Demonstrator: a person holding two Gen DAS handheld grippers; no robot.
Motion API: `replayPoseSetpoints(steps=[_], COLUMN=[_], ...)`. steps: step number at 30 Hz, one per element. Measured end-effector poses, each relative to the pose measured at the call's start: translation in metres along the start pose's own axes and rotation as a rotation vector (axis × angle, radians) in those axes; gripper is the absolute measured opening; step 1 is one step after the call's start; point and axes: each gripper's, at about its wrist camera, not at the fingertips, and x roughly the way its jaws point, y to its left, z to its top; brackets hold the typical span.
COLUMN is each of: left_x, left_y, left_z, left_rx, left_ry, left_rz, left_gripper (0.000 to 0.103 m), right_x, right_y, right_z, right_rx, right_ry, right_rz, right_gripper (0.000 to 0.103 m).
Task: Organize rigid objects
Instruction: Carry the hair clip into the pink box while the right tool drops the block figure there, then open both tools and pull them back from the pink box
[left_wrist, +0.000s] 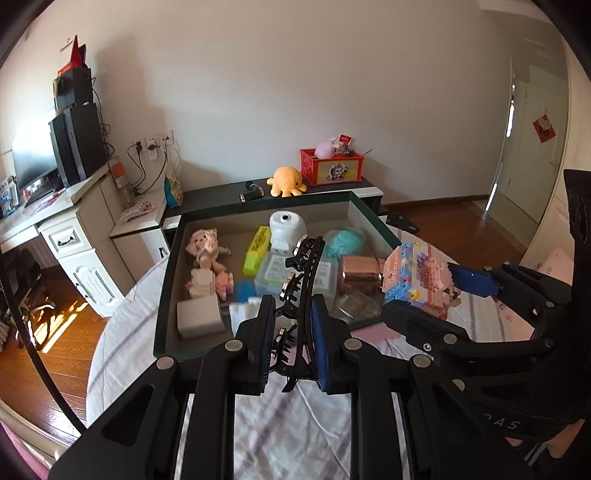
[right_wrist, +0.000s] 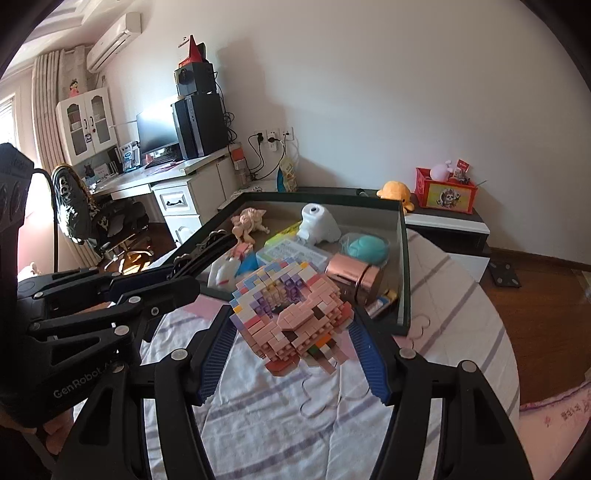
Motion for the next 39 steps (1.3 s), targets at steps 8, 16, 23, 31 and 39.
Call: replayPoseSetpoints(steps=[8,16,23,31,39], left_x=[0.092,0.142,0.142,0.067,-0.029], left_y=[0.044,0.060,0.062,0.064,0.039], left_z=[0.043,0.038,0.034,0.022,-0.009], left_rx=[-0.039,-0.056,-0.083,-0.107,-0.108], left_ry=[0.135,0.232,0.229,0.036,-0.099], left_rz=[0.094,0.108,0.093,0.164,0.206], left_gripper=[0.019,0.019,0.042,0.103,0.103], right_x=[0.087,0.150,0.151,0.089,0.001], right_y=[-0.019,-0.029,-0.037,-0.032,0.013], right_z=[0.054,0.070,0.069,0.065,0.036], right_rx=[-0.026,-0.025,0.018,0.051,0.002], right_ry=[0.089,0.224,0.224,0.063,-0.051], right_rz=[-0.052,-0.076,-0.065,-0.053,-0.088], right_gripper=[0.064,0.064,0.071,0.103,0.103])
